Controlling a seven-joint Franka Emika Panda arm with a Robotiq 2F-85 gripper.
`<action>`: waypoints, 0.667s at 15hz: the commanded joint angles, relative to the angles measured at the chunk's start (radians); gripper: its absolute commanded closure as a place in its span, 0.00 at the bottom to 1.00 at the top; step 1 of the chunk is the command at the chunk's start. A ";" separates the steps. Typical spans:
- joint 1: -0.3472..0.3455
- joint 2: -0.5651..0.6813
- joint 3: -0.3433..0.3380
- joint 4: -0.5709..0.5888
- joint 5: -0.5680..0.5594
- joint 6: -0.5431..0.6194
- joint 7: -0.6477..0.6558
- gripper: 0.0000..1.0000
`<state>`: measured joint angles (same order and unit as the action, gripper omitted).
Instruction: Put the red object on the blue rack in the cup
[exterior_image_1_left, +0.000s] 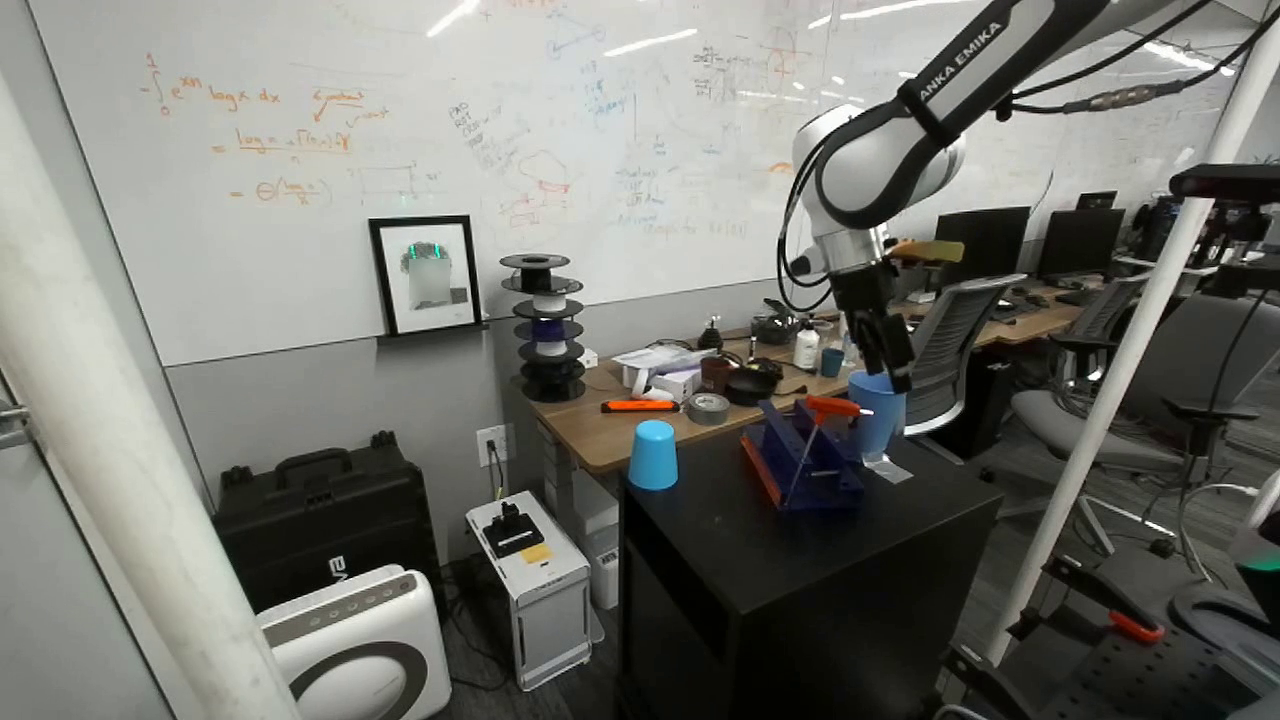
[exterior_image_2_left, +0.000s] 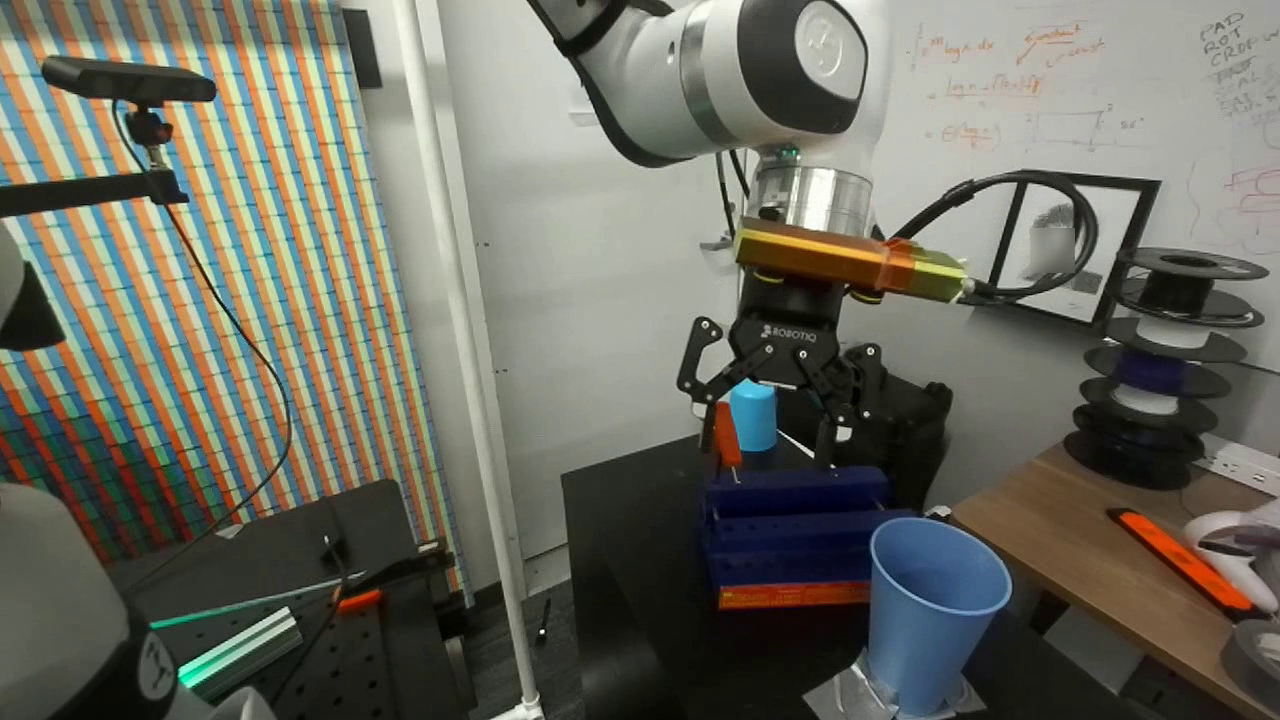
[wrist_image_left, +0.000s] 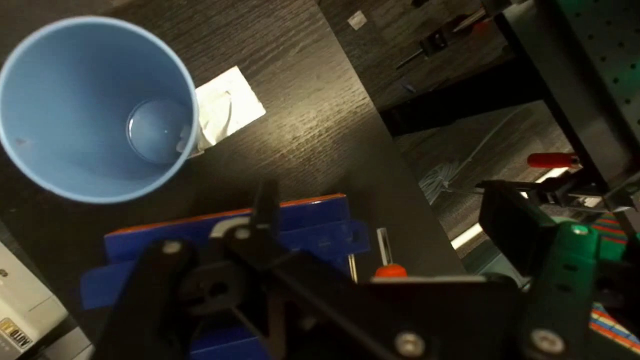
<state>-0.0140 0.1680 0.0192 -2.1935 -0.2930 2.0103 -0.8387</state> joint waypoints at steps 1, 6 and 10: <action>0.018 0.020 0.025 -0.030 -0.038 0.103 0.000 0.00; 0.022 0.043 0.053 -0.042 -0.001 0.182 -0.006 0.00; 0.020 0.038 0.070 -0.066 0.032 0.279 -0.010 0.34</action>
<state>0.0042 0.2179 0.0792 -2.2372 -0.2929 2.2176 -0.8382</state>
